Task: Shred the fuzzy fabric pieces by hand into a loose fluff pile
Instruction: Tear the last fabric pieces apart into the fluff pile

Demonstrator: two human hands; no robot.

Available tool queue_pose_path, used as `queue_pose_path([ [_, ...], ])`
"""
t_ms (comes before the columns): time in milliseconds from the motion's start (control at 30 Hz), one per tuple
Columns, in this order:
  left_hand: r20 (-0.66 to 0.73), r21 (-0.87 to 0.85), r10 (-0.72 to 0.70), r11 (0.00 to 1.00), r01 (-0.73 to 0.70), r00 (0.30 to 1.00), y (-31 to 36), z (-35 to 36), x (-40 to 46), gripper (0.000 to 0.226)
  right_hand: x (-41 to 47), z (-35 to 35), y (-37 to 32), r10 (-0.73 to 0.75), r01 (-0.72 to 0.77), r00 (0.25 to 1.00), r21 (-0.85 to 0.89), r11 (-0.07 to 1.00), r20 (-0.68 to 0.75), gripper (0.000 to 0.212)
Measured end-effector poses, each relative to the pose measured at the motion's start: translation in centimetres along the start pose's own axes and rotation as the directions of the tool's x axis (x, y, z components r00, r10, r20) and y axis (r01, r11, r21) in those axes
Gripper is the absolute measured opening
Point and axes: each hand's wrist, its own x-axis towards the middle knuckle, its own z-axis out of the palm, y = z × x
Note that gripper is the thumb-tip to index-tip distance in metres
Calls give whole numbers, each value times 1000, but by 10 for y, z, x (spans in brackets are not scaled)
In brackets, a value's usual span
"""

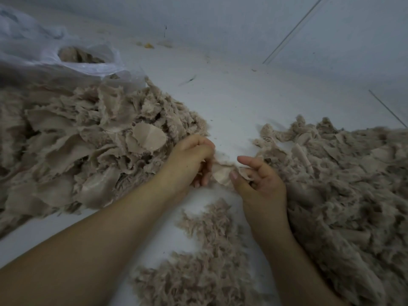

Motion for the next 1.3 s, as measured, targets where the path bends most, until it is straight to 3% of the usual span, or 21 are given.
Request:
queue_pose_path([
  [67,146,112,-27,994,11,989,-2,-1,-1,20,-1,0,0,-10,10,1000,-8,1000,23,19],
  [133,216,170,25,983,-63,976,-3,2,-3,17,-2,0,1,-30,30,999,-9,1000,20,7],
  [167,209,174,48,981,-86,977,-3,3,-3,14,-2,1,1,-37,37,999,-9,999,7,1],
  [333,65,58,9,998,-13,998,-6,2,-1,34,1,1,4,-44,40,997,-58,998,-65,22],
  [467,55,-11,-35,999,35,998,-6,4,-2,43,1,0,5,-39,33,995,-69,997,-89,29],
  [567,195,104,-48,994,28,980,-1,0,-2,41,0,0,4,-35,31,996,-50,998,-82,26],
  [700,428,265,-161,963,46,889,5,-9,-5,39,0,1,3,-34,29,994,-46,998,-100,15],
  [733,403,192,-123,980,48,907,7,-8,-4,39,1,2,3,-47,41,993,-56,998,-112,15],
  [800,214,-137,54,990,-24,975,12,-7,0,32,2,1,3,-63,56,989,-56,997,-136,21],
  [867,24,-399,184,903,-160,983,18,-9,7,10,2,1,3,-59,54,986,-33,998,-156,25],
  [900,-4,-438,196,881,-177,981,17,-9,9,21,2,0,3,-56,53,985,-21,998,-166,26],
  [933,15,-402,185,901,-164,983,13,-8,10,35,2,0,4,-54,53,983,-10,999,-177,27],
  [1000,77,-22,113,994,-111,991,-1,0,3,38,1,0,4,-50,55,977,19,998,-205,28],
  [1067,139,309,59,946,-100,989,-10,17,-5,31,2,0,3,-53,67,970,52,996,-238,29],
  [1167,180,394,126,900,-189,976,-7,40,5,31,3,-1,4,-52,83,958,99,992,-280,31],
  [1300,388,632,229,639,-439,893,15,66,38,52,4,1,3,-39,95,948,164,982,-317,29],
])
